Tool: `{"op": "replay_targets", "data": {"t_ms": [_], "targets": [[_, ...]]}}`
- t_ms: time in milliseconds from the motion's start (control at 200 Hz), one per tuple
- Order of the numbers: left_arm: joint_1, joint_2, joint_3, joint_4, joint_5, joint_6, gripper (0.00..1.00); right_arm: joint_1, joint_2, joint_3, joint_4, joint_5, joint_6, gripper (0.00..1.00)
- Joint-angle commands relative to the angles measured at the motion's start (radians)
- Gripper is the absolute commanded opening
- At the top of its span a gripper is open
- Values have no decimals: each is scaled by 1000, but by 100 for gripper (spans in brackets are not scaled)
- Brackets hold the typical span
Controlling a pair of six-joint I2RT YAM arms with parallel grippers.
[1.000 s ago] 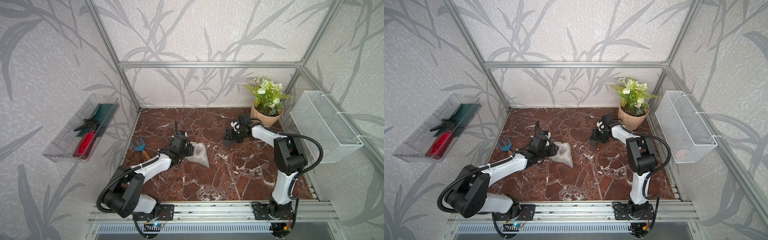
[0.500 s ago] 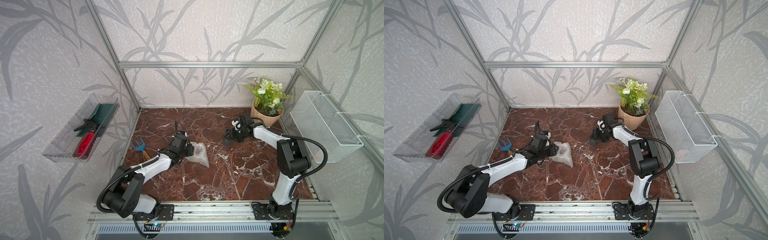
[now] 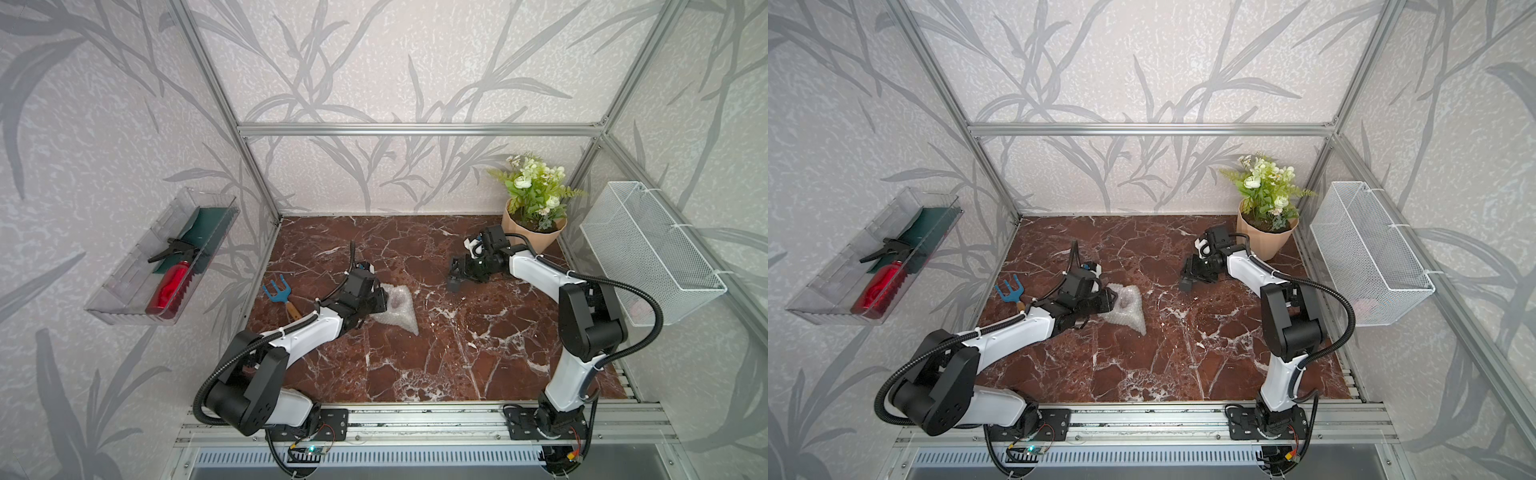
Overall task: Wrap mugs in bubble wrap
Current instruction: Tear off the tape using the Tape Cutter.
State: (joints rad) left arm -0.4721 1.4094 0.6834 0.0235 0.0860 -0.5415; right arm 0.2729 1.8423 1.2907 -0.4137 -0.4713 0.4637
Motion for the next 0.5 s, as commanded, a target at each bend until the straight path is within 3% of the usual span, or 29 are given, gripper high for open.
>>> {"op": "replay_targets", "data": {"t_ms": [0, 495], "targets": [[-9, -3, -35, -94, -9, 12, 40, 3, 18, -17, 13, -1, 13, 41], [-9, -3, -33, -96, -13, 12, 39, 3, 65, -14, 50, -20, 40, 35]]}}
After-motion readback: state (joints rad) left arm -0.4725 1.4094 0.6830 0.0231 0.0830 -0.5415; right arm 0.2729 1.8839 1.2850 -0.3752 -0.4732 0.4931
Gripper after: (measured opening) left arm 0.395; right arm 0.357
